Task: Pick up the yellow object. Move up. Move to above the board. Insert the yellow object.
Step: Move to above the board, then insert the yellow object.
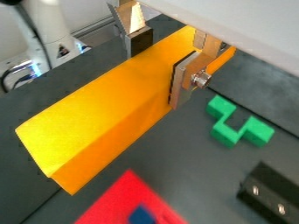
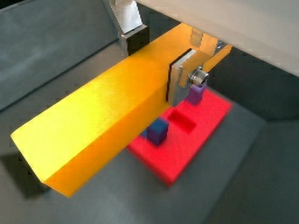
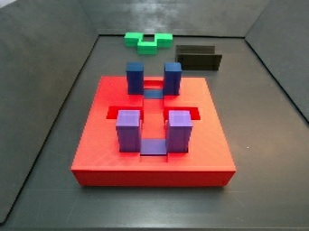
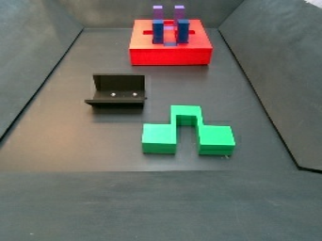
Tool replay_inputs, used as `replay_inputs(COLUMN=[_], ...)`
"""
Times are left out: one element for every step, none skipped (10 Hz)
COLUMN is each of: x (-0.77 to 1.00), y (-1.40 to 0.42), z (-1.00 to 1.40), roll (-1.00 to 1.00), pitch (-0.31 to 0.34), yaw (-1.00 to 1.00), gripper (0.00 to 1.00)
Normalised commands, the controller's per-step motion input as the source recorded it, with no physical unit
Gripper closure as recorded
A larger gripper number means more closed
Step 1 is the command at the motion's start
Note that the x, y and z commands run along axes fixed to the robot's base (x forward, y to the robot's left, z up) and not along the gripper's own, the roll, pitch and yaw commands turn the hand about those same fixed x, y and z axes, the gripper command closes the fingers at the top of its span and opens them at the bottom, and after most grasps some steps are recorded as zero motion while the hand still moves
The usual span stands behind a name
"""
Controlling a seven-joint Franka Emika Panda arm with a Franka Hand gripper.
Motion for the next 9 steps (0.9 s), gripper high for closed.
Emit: replay_inputs(x=[0.93, 0.99, 0.49, 0.2, 0.02, 0.07, 0.21, 0.29, 0.3], y=[-1.4, -1.4, -0.62, -0.19, -0.01, -0.13, -0.2, -0.27, -0.28], z=[0.22, 0.22, 0.1, 0.05, 0.0, -0.02, -0.17, -0.22, -0.28], roll=[0.02, 0.06, 0.09, 0.08, 0.0, 0.0, -0.01, 0.0, 0.0], pitch=[0.134, 0.158, 0.184, 0.164, 0.0, 0.0, 0.0, 0.0, 0.0], yaw=[0.03, 0.02, 0.02, 0.01, 0.0, 0.0, -0.17, -0.31, -0.31], gripper=[1.0, 1.0, 1.0, 1.0, 1.0, 1.0, 1.0, 1.0, 1.0])
